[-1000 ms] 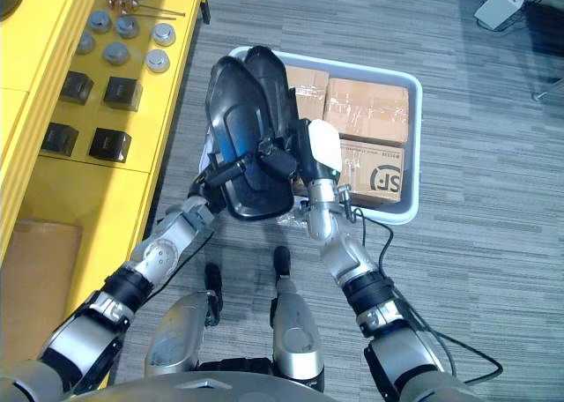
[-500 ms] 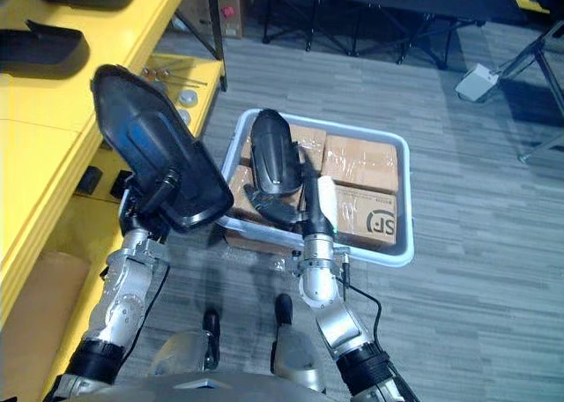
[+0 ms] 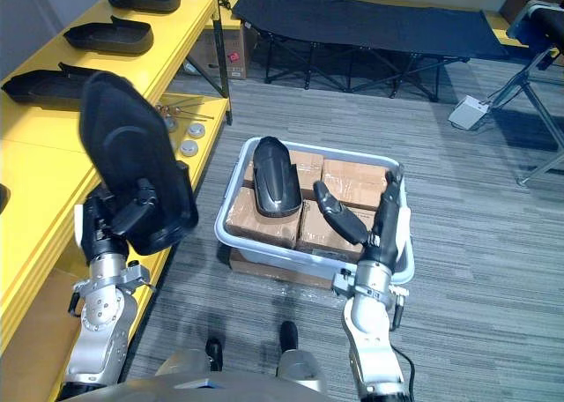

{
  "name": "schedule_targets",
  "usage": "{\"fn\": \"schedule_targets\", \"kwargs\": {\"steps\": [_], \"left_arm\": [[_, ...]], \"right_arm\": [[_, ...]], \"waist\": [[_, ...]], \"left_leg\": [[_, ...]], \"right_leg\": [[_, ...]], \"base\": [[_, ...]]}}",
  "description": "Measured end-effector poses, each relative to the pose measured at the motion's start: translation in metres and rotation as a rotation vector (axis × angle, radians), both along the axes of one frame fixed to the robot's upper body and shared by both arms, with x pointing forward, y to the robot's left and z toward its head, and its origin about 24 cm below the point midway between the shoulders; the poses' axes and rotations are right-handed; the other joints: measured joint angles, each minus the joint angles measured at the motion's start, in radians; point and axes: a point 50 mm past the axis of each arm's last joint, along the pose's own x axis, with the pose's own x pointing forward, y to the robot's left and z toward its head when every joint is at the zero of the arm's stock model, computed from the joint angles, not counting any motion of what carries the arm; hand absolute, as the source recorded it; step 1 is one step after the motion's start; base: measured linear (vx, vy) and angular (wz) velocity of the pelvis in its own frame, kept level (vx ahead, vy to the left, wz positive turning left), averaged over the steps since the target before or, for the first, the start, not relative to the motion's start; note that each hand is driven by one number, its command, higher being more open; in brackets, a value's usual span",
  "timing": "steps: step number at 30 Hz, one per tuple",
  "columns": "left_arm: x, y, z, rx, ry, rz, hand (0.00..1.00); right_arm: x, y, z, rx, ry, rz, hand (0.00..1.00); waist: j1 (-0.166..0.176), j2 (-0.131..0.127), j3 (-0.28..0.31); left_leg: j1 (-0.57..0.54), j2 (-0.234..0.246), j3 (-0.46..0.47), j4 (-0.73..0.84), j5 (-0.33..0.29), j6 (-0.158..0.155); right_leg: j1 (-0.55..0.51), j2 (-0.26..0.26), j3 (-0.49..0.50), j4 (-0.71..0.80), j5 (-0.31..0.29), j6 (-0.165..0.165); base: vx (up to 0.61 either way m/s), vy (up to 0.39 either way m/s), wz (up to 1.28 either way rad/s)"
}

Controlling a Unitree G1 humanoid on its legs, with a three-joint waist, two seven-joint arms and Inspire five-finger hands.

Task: Walk over and take three plastic housings, then place them on the shelf

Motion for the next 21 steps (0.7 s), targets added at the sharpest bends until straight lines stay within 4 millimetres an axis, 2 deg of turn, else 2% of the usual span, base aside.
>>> {"fn": "schedule_targets", "kwargs": {"steps": [3, 6, 11, 16, 18, 19, 21], "left_arm": [[-0.006, 0.002, 0.008, -0.017, -0.038, 0.035, 0.00], [-0.009, 0.001, 0.019, -0.020, -0.089, 0.023, 0.00], [-0.010, 0.000, 0.028, -0.053, -0.145, 0.007, 0.00], [-0.023, 0.017, 0.038, -0.071, -0.198, 0.155, 0.00], [-0.039, 0.034, 0.038, -0.052, -0.193, 0.267, 0.00], [-0.043, 0.039, 0.037, -0.043, -0.190, 0.294, 0.00], [-0.057, 0.055, 0.036, -0.016, -0.175, 0.372, 0.00]], "right_arm": [[-0.014, -0.004, -0.022, 0.034, 0.108, -0.011, 1.00], [-0.021, -0.001, -0.035, 0.129, 0.153, -0.029, 1.00], [-0.018, 0.003, -0.039, 0.244, 0.146, -0.017, 1.00], [-0.003, 0.017, -0.046, 0.277, 0.161, 0.046, 1.00], [0.006, 0.026, -0.045, 0.277, 0.160, 0.106, 1.00], [0.008, 0.029, -0.045, 0.275, 0.160, 0.121, 1.00], [0.020, 0.036, -0.044, 0.261, 0.154, 0.178, 1.00]], "waist": [[-0.005, 0.002, -0.005], [-0.005, 0.005, -0.016], [0.003, 0.007, -0.032], [0.046, 0.006, -0.033], [0.085, 0.003, -0.038], [0.093, 0.000, -0.045], [0.136, -0.016, -0.055]], "left_leg": [[0.015, 0.000, 0.002, -0.009, 0.001, -0.001], [0.016, -0.001, -0.001, -0.010, 0.002, 0.000], [0.016, -0.015, -0.035, -0.032, 0.019, 0.001], [0.012, -0.031, -0.110, -0.068, 0.047, -0.004], [0.003, -0.034, -0.157, -0.084, 0.066, -0.014], [-0.005, -0.035, -0.173, -0.085, 0.070, -0.017], [-0.016, -0.039, -0.232, -0.092, 0.089, -0.015]], "right_leg": [[0.006, 0.000, 0.002, 0.000, -0.001, 0.001], [0.012, 0.000, -0.001, 0.000, 0.000, 0.003], [0.021, -0.009, -0.035, -0.003, -0.008, 0.001], [0.039, -0.020, -0.113, -0.006, -0.021, 0.003], [0.045, -0.021, -0.163, -0.007, -0.031, 0.001], [0.048, -0.020, -0.179, -0.007, -0.033, -0.001], [0.060, -0.021, -0.237, -0.007, -0.037, 0.003]], "base": [[0.00, 0.004, -0.01], [0.00, 0.006, 0.02], [-0.04, 0.013, 0.21], [-0.04, -0.006, 0.46], [-0.01, -0.031, 0.62], [0.04, -0.040, 0.78], [0.05, -0.044, 0.76]]}}
